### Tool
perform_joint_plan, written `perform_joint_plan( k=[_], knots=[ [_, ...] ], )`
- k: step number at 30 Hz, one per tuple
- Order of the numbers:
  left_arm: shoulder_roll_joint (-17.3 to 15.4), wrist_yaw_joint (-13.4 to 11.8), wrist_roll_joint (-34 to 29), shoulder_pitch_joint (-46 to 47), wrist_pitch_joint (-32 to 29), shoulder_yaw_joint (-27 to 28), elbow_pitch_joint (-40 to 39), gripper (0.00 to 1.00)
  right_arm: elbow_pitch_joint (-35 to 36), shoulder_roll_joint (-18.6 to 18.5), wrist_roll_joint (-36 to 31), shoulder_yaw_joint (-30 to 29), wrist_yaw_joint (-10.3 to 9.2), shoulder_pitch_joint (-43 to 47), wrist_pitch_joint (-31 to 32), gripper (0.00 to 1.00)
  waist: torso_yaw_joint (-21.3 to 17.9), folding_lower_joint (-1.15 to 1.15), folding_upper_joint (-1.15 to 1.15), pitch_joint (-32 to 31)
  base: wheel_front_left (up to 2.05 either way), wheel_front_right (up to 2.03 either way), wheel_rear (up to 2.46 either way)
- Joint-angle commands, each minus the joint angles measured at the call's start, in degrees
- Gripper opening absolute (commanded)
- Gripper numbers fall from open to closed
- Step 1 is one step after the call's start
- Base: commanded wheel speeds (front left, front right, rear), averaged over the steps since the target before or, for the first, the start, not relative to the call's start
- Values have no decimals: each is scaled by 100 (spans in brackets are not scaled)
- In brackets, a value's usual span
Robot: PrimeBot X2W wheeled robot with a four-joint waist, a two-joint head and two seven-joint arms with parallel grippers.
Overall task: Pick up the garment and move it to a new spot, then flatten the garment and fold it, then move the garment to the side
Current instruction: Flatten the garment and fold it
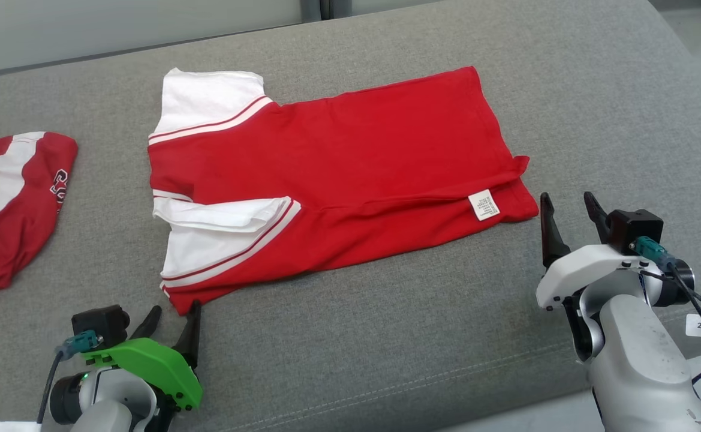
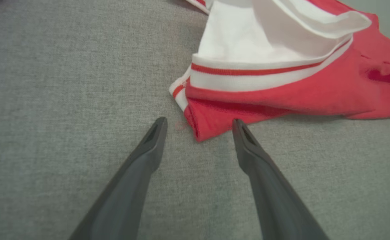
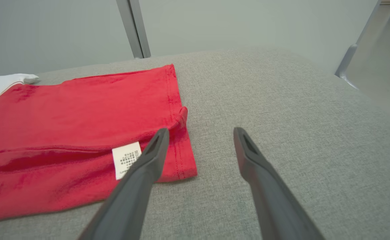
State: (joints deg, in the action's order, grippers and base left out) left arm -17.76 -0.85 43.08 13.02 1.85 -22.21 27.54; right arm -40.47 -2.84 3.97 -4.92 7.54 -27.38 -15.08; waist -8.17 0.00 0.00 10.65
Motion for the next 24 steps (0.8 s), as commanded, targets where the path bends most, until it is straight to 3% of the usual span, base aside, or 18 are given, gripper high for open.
perform_joint_plan(
  k=[1,3,4,5,7,15,24],
  knots=[
    [-54,-45,-27,107,-18,12,52,100,-25,-12,49,22,-10,0,-24,100,-56,0,0,55,0,0,0],
    [-51,-60,-17,190,-65,9,154,100,-64,-11,82,68,-10,-30,-24,100,-82,0,0,85,0,0,0],
    [-48,-61,-25,225,-82,-2,206,82,-96,-11,97,94,-10,-33,-24,100,-89,0,0,97,0,0,0],
    [-44,-55,-27,251,-102,-14,254,50,-118,-11,119,117,-10,-43,-24,100,-96,0,0,108,0,0,0],
    [-47,-8,-48,302,-126,-57,345,0,-186,-10,163,186,-10,-72,-24,100,-105,0,0,127,0,0,0],
    [-177,210,45,143,-48,-73,290,0,-1086,-12,557,568,-10,-422,-19,100,-63,0,0,145,0,0,0],
    [-383,272,29,51,-123,-93,-151,0,-2125,-15,983,680,-10,-1121,66,100,98,0,0,263,0,0,0]
  ],
)
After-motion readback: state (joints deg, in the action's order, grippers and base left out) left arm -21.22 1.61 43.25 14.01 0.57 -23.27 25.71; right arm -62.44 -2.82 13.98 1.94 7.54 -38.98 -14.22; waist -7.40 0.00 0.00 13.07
